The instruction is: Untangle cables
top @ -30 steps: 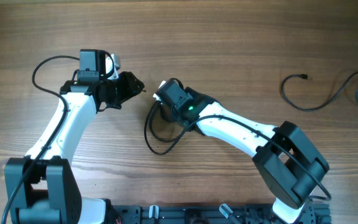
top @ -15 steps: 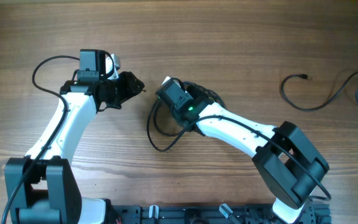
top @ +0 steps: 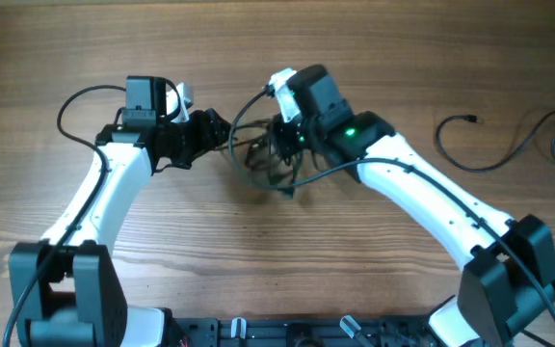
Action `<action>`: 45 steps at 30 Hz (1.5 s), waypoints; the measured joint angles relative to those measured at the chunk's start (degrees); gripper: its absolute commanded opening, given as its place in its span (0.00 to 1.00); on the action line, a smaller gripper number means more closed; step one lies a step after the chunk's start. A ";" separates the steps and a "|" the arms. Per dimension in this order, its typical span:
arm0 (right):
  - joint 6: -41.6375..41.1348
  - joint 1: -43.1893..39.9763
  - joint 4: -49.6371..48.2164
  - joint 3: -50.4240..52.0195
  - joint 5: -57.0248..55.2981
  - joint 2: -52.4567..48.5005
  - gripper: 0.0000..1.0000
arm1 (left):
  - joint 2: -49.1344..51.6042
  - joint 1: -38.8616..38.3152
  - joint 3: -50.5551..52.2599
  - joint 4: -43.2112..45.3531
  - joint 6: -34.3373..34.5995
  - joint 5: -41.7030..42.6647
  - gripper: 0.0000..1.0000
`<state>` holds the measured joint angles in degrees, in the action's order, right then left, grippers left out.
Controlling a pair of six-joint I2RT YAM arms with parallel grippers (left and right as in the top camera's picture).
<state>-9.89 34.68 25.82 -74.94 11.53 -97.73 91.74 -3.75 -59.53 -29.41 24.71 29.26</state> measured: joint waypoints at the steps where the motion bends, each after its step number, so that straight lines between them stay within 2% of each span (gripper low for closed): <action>1: -1.03 -0.70 -0.37 0.00 1.40 0.00 0.04 | 0.87 -1.01 0.00 0.79 0.00 0.11 0.55; 3: -2.73 -1.77 -0.57 0.00 3.08 0.00 0.04 | 3.69 -3.96 0.00 2.08 -0.09 0.39 0.36; 4: -4.13 -2.27 -0.76 0.00 3.74 0.00 0.04 | 5.42 -5.62 0.00 2.38 -0.11 0.59 0.22; 7: -6.82 -3.87 -4.33 0.00 5.51 0.00 0.04 | 9.53 -8.15 0.00 2.69 1.11 0.68 0.06; 12: -11.34 -7.19 -10.88 0.00 9.92 0.00 0.04 | 17.59 -8.15 -0.26 3.13 4.55 -2.01 0.04; 15: -13.07 -10.03 -14.32 0.00 13.35 -0.02 0.04 | 18.67 -8.22 -1.29 4.46 7.04 -2.54 0.04; 20: -18.10 -18.45 -19.89 0.02 26.12 -0.02 0.04 | 19.69 -8.22 -2.32 5.27 9.27 -2.36 0.04; 22: -20.17 -22.53 -21.07 0.02 31.61 -0.02 0.04 | 19.74 -8.22 -2.38 5.35 9.53 -2.38 0.10; 25: -20.76 -24.24 -18.53 0.02 35.17 -0.02 0.04 | 19.80 -8.13 -2.91 5.29 8.66 -1.38 0.29; 26: -20.79 -23.96 -18.58 0.02 35.93 -0.02 0.04 | 19.69 -8.02 -3.74 4.09 7.39 -1.53 0.38; 28: -21.05 -23.74 -18.60 0.02 36.63 -0.02 0.04 | 18.05 -6.75 -4.63 1.49 1.81 -3.76 0.45; 30: -21.38 -23.74 -18.58 0.02 36.96 -0.02 0.04 | 12.07 -5.77 -4.94 2.43 -6.01 -5.86 0.56; 34: -21.40 -23.74 -18.56 0.02 37.13 -0.02 0.04 | 4.42 -5.77 -6.21 6.19 -18.69 -6.93 0.56; 38: -21.40 -23.74 -18.18 0.02 37.13 -0.02 0.04 | 4.46 -7.32 -6.21 5.95 -29.22 -3.21 0.59; 41: -21.40 -23.74 -17.75 0.02 37.16 -0.02 0.04 | 4.46 -12.04 -6.21 8.28 -37.00 -1.68 0.62; 42: -21.40 -23.74 -17.70 0.02 37.16 -0.02 0.04 | 4.46 -13.14 -6.19 9.42 -39.28 -1.49 0.66; 43: -21.40 -23.74 -17.64 0.02 37.16 -0.02 0.04 | 4.46 -13.64 -6.08 11.37 -40.15 -1.57 0.74; 44: -21.42 -23.74 -17.51 0.02 37.16 -0.02 0.04 | 4.46 -13.86 -6.03 14.03 -40.98 -1.86 0.88; 45: -21.40 -23.74 -17.55 0.02 37.16 -0.02 0.04 | 4.46 -13.73 -6.03 15.50 -40.65 -2.01 0.90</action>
<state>-31.29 10.94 8.27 -74.91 48.69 -97.76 96.20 -17.47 -65.56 -13.91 -15.94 27.24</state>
